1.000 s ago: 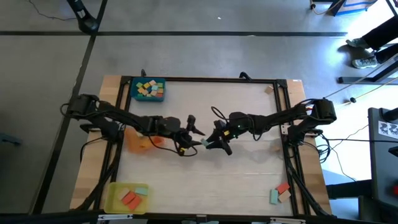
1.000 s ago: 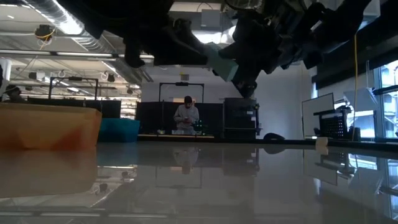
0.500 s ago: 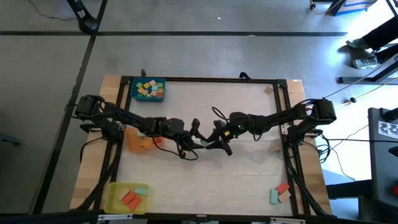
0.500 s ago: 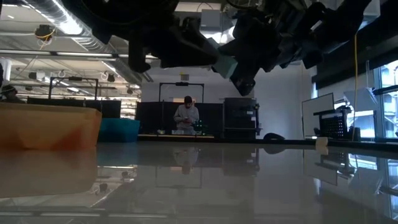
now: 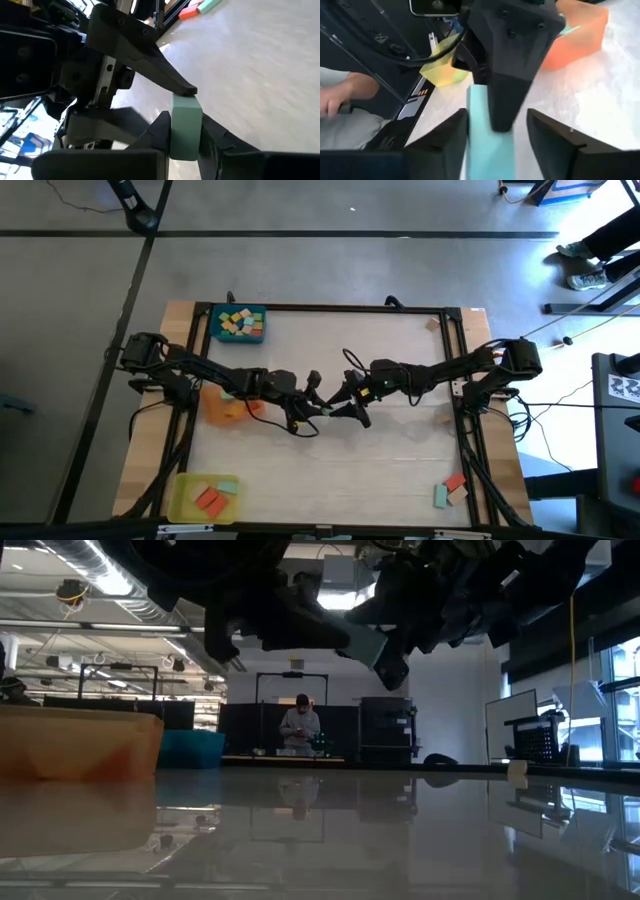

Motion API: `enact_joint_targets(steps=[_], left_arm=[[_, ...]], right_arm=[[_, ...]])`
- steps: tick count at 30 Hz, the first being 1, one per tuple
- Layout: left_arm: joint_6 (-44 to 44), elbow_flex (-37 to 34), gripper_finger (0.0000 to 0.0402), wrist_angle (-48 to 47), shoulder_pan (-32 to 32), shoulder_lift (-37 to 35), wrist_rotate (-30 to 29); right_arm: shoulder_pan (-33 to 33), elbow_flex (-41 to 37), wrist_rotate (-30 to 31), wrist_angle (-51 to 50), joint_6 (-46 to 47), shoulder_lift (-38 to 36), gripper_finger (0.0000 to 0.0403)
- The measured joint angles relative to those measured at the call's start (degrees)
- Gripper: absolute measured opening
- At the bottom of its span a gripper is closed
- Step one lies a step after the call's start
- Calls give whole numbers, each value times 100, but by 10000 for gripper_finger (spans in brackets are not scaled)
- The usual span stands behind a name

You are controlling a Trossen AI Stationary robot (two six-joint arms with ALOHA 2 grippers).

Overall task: Sort blocks by size
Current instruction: Put the light blue rectangular block into the yellow bin

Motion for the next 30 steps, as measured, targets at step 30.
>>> enact_joint_targets(steps=[30], left_arm=[[-7794, -12, 44, -6521, -3122, -3311, -600]], right_arm=[[-148, -20, 258, -2286, -155, -116, 308]])
